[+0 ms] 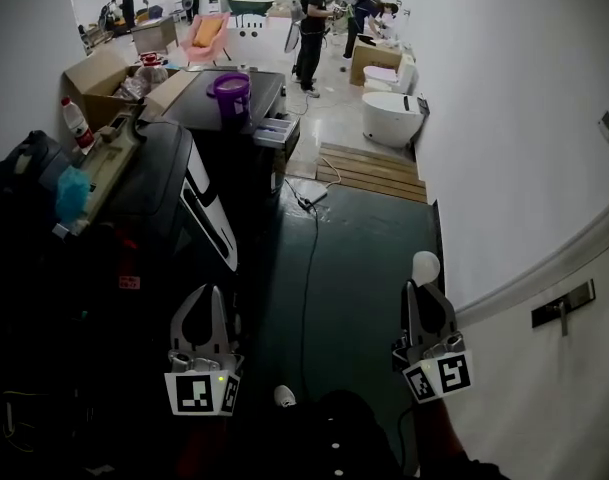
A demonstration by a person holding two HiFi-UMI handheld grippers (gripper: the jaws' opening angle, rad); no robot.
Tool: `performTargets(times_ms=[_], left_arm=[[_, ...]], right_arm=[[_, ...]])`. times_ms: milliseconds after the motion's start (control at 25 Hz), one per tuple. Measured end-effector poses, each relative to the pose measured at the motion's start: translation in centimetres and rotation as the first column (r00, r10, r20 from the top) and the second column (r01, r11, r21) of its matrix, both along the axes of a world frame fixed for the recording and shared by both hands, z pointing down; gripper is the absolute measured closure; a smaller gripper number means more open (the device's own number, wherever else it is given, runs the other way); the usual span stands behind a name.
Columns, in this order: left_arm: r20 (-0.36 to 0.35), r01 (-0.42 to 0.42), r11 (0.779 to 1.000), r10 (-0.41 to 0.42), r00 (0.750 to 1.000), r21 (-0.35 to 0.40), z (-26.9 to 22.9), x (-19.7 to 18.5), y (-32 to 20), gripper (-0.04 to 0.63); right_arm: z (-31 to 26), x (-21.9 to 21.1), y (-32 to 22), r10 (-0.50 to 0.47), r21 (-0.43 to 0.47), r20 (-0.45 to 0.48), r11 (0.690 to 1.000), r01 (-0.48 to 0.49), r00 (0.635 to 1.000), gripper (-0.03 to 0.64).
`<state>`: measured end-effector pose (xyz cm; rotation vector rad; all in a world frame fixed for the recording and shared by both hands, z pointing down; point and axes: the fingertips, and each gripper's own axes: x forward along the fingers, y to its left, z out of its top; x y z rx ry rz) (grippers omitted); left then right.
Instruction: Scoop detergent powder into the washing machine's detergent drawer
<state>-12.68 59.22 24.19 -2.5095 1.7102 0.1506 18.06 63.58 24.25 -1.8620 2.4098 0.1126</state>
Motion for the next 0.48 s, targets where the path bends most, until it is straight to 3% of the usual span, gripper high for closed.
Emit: performTargets(times_ms=[480], left_arm=[[0.008, 0.012, 1.0, -0.012, 1.0, -0.011, 0.9, -1.2, -3.4, 0.581]], right_arm=[[0.9, -0.4, -3.7, 0.022, 0.004, 0.019, 1.0, -0.022, 1.0, 0.583]])
